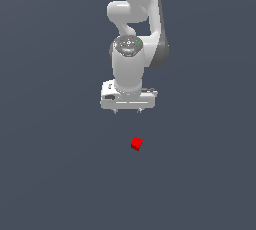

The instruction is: Pick up the red cube and move it to a goal position.

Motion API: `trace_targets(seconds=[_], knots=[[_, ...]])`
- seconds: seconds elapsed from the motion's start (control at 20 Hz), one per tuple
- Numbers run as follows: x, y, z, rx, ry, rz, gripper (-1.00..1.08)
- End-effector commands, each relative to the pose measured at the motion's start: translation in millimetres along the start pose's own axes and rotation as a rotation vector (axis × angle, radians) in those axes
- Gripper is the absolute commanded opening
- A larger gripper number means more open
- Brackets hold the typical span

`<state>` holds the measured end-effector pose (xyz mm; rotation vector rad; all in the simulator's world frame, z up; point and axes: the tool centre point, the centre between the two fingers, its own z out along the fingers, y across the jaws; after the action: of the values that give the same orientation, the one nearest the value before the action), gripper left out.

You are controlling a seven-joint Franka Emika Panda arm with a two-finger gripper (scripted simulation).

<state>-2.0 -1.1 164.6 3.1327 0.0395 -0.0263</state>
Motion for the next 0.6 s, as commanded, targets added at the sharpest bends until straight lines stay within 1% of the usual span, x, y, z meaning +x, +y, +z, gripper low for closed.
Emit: trace_targets(seconds=[0.0,0.3,0.55], knots=[[0,0,0,0.0,0.0,0.0,1.0],[3,-3,6,0.0,0.001,0.021,1.0],[10,-8,20,0.001,0.002,0.073,1.0]])
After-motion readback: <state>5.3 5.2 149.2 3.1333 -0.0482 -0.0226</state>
